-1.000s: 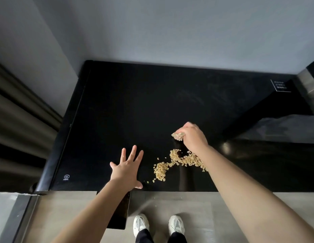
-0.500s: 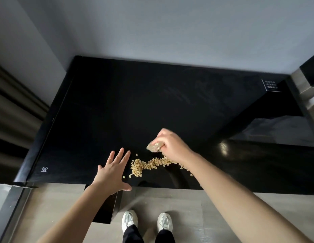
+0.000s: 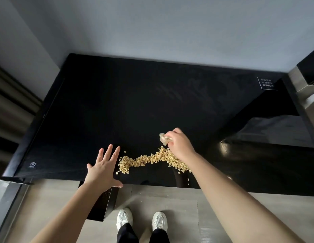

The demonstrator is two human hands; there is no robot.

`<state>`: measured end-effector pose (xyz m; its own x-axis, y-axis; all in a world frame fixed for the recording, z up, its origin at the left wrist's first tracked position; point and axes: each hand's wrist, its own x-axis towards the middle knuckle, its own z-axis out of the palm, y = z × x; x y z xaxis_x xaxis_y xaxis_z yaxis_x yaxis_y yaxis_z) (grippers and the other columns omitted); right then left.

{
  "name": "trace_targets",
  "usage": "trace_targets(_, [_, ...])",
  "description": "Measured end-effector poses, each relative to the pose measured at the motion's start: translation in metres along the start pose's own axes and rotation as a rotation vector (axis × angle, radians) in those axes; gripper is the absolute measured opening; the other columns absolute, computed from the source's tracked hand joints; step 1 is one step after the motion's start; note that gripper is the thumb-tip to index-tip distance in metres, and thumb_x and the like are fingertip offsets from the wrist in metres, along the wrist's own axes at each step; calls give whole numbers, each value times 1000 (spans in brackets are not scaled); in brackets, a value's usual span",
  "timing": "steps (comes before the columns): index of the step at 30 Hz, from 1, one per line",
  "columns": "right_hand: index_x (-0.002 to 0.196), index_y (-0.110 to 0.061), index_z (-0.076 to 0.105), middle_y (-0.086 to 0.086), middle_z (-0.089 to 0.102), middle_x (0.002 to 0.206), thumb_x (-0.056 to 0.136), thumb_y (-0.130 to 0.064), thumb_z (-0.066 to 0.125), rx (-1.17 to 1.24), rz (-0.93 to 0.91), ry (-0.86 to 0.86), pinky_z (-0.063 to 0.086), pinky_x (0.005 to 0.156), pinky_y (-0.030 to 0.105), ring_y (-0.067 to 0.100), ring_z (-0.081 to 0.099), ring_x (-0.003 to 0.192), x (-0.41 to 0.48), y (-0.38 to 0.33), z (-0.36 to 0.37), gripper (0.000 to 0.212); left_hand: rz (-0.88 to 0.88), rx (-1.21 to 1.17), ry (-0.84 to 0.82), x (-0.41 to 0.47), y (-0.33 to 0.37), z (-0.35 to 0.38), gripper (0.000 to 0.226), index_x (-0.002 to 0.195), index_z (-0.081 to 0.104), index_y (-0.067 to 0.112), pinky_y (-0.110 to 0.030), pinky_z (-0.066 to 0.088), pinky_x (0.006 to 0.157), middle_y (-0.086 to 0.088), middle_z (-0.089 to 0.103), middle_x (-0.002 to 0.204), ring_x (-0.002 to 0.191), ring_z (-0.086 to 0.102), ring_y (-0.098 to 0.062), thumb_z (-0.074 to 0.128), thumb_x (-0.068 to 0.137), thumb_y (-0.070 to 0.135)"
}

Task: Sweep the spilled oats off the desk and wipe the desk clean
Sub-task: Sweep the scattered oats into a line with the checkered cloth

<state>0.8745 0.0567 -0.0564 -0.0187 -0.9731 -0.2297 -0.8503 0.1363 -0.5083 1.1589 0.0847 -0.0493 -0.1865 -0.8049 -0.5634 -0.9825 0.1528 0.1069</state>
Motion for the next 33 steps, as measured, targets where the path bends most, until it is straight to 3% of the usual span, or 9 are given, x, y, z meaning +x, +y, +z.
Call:
trace_targets(5, [113, -14, 66, -4, 49, 111, 93, -7, 55, -8, -223, -206, 54, 80, 35, 14, 56, 95, -9, -23, 12, 25, -19, -24, 8, -2, 4, 3, 133, 149, -20, 32, -68, 24, 106, 6, -23, 158, 146, -17, -27, 82, 65, 49])
trace_targets(8, [113, -15, 68, -6, 49, 110, 91, -1, 53, 60, -230, -170, 53, 83, 31, 10, 56, 95, -8, -14, -6, 30, -26, -46, 24, -6, 7, 5, 129, 149, -19, 31, -68, 24, 106, 6, -21, 159, 147, -16, -26, 81, 69, 46])
trace_targets(12, [110, -13, 69, -5, 47, 110, 89, 1, 53, 142, -127, 95, 56, 81, 30, 13, 58, 94, -15, 22, -40, 29, -31, -66, 53, -11, 6, 8, 125, 150, -17, 30, -68, 25, 105, 8, -19, 159, 147, -14, -25, 78, 72, 47])
trace_targets(15, [109, -11, 69, 0, 47, 108, 90, -2, 54, 28, 63, 211, 53, 72, 31, 19, 57, 87, -32, 61, -54, 26, -34, -72, 64, -14, 7, 10, 123, 150, -17, 29, -68, 25, 106, 8, -18, 159, 147, -12, -24, 77, 74, 46])
trace_targets(19, [114, -10, 65, 8, 49, 114, 92, -7, 53, -101, 300, 200, 44, 74, 29, 27, 56, 92, -63, 89, -41, 25, -39, -84, 75, -17, 9, 11, 120, 150, -17, 29, -68, 24, 107, 8, -17, 159, 148, -12, -23, 76, 75, 45])
trace_targets(23, [117, -8, 63, 9, 48, 115, 89, -3, 55, -12, 275, 221, 48, 77, 34, 28, 57, 94, -69, 80, -22, 29, -44, -97, 74, -18, 9, 12, 119, 150, -17, 29, -68, 23, 107, 8, -17, 159, 148, -12, -23, 76, 77, 43])
trace_targets(26, [116, -10, 64, 2, 49, 111, 90, -3, 54, 20, 132, 111, 49, 76, 28, 20, 57, 91, -63, 71, -18, 29, -45, -100, 72, -18, 8, 13, 119, 150, -17, 30, -68, 23, 107, 9, -18, 159, 148, -11, -22, 76, 77, 42])
trace_targets(29, [117, -10, 65, 0, 50, 108, 91, 0, 52, 81, 133, 81, 40, 65, 13, 15, 56, 90, -60, 68, -27, 31, -39, -130, 68, -19, 8, 13, 117, 151, -16, 30, -67, 21, 108, 9, -15, 160, 148, -10, -21, 75, 79, 39])
trace_targets(33, [112, -5, 67, 5, 56, 110, 91, 4, 52, 240, 137, 329, 38, 59, -1, 6, 55, 83, -68, 43, -59, 28, -84, -235, 135, -29, 6, 14, 101, 153, -10, 23, -59, 14, 115, 1, -5, 162, 148, -8, -22, 66, 86, 34])
